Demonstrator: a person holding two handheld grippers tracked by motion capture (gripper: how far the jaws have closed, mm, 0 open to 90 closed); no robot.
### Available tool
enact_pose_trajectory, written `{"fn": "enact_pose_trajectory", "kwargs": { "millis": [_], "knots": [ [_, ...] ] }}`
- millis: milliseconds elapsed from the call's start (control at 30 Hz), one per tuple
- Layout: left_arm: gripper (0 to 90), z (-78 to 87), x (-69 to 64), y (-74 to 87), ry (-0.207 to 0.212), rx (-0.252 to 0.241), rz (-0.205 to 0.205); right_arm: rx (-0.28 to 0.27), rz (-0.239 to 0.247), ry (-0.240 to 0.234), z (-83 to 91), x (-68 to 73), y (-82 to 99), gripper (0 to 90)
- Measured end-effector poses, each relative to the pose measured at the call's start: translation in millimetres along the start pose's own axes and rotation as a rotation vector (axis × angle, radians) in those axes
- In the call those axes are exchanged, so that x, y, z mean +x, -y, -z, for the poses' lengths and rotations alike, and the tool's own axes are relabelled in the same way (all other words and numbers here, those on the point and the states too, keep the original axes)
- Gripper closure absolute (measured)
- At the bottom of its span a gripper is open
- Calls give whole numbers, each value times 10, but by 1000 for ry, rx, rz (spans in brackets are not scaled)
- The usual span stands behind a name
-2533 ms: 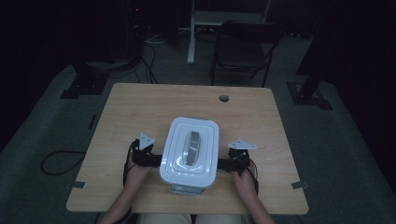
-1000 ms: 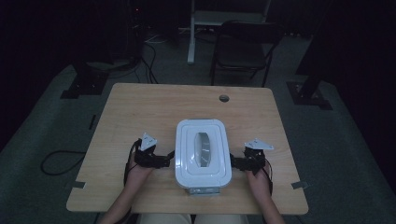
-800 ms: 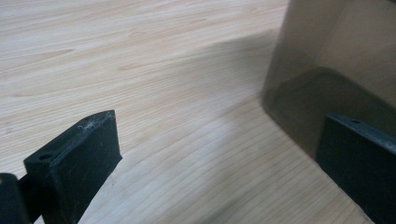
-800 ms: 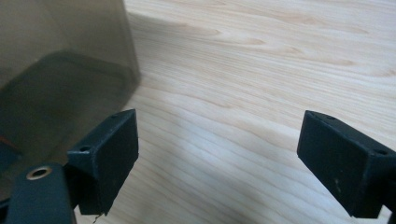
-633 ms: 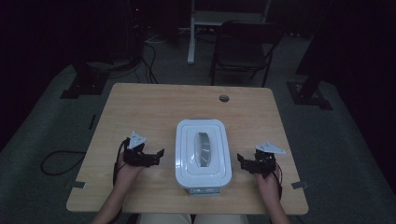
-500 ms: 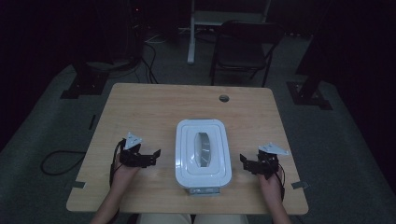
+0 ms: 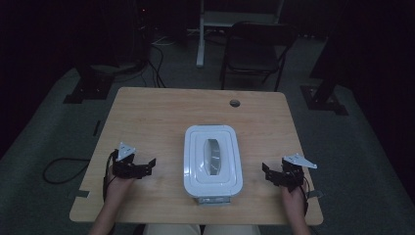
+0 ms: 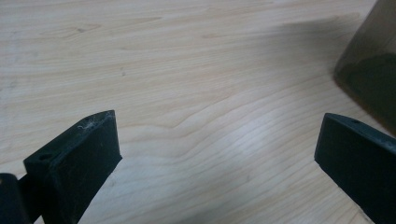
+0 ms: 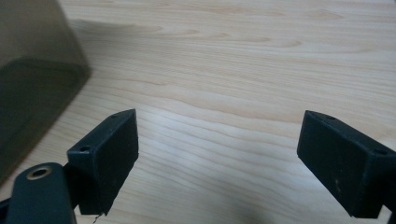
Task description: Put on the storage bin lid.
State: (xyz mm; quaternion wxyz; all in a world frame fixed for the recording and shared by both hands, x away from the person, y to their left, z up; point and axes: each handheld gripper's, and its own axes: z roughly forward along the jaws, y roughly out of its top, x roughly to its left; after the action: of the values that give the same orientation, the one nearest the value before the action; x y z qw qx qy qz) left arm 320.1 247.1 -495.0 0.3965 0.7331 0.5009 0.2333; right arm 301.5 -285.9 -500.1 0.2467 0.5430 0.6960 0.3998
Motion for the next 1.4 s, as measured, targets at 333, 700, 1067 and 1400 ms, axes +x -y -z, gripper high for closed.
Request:
{"fn": "enact_pose_trajectory", "kwargs": {
  "millis": [333, 700, 1067, 1400],
  "knots": [
    [9, 118, 144, 137, -73, 20, 44, 27, -42, 88, 78, -158, 147, 127],
    [9, 245, 293, 303, -173, 49, 89, 50, -88, 161, 128, -354, 258, 127],
    [9, 329, 489, 393, -294, 83, 155, 108, -106, 194, 75, -439, 322, 127],
    [9, 271, 650, 443, -281, 139, 171, 140, -101, 187, 29, -452, 305, 128]
  ]
}}
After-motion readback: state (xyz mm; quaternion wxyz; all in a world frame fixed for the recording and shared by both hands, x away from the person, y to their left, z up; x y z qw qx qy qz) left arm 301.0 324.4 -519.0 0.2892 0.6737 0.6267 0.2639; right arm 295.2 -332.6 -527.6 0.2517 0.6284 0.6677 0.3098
